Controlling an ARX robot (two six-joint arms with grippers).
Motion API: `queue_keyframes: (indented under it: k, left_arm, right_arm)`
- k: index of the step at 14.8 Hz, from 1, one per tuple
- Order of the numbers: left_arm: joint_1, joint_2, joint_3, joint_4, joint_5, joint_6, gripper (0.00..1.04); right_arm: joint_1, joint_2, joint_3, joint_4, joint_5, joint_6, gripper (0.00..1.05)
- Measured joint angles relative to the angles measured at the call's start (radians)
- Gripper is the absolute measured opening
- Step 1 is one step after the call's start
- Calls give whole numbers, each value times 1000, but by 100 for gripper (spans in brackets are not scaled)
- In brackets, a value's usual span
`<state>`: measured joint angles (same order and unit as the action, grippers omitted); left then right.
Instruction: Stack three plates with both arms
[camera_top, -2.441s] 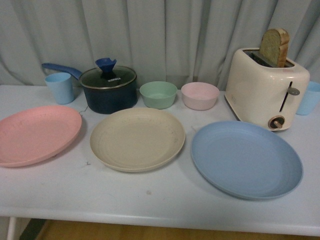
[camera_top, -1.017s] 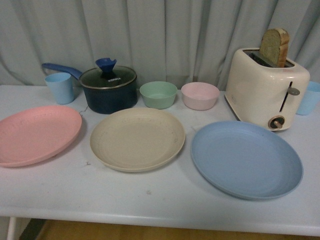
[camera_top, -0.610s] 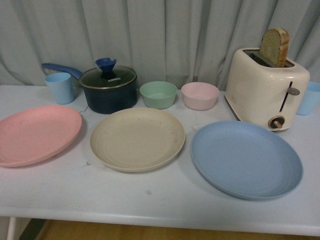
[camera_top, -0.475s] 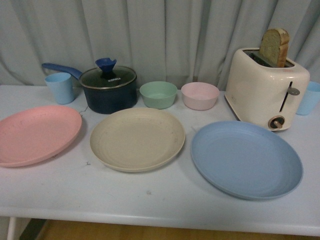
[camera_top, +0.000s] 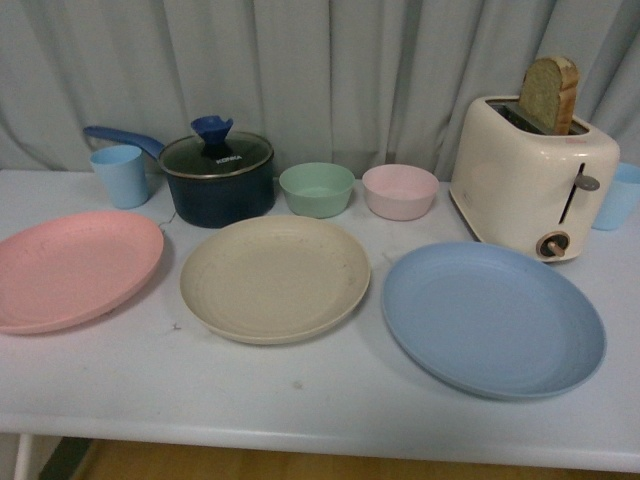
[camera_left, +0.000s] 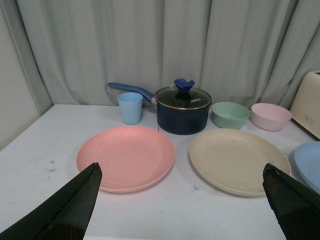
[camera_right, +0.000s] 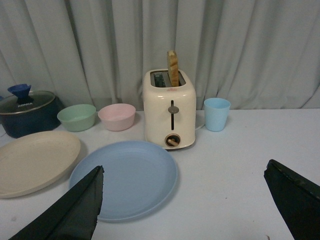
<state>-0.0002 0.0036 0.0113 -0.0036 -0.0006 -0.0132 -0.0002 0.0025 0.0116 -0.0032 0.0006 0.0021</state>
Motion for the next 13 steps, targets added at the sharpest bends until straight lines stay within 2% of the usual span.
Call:
queue_keyframes:
  k: [13]
  left_arm:
    - [0, 0, 0, 0, 0, 0, 98]
  right_arm:
    - [0, 0, 0, 0, 0, 0, 98]
